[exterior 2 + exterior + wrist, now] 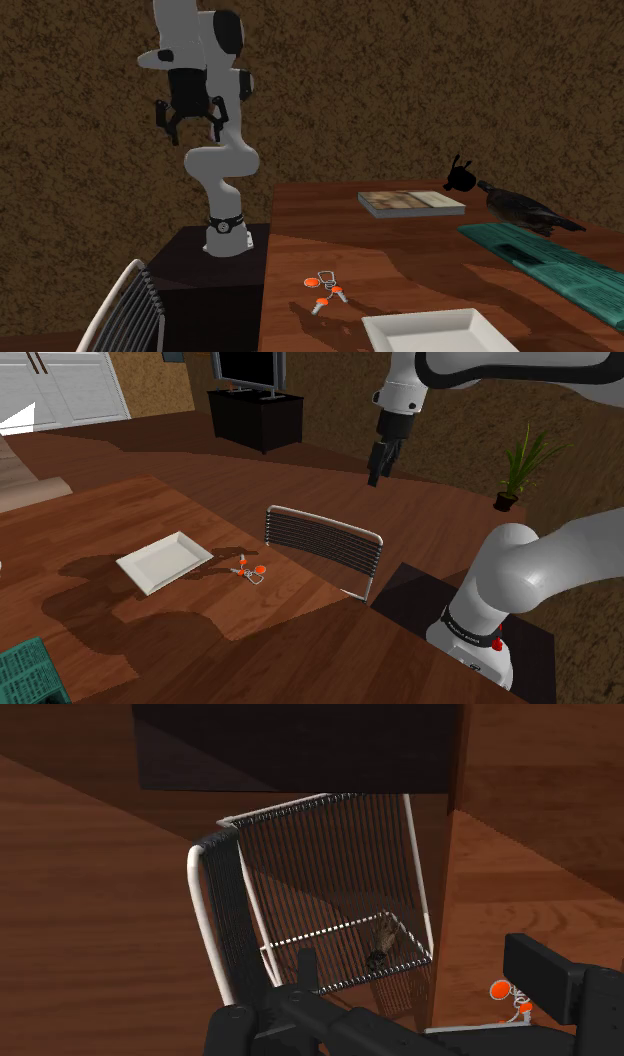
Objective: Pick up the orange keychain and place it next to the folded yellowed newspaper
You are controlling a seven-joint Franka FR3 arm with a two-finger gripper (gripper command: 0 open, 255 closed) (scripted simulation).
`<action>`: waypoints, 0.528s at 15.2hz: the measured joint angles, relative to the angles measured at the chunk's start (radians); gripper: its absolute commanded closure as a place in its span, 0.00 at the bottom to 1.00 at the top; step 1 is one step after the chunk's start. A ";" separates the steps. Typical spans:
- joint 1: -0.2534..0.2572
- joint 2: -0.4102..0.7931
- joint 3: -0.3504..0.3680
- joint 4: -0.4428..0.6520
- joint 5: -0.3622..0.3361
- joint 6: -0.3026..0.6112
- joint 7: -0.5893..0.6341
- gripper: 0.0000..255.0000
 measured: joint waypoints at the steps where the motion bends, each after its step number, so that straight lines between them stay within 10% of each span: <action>1: 0.000 0.000 0.000 0.000 0.000 0.000 0.000 0.00; 8: 0.044 0.170 0.084 0.035 0.024 0.124 0.045 0.00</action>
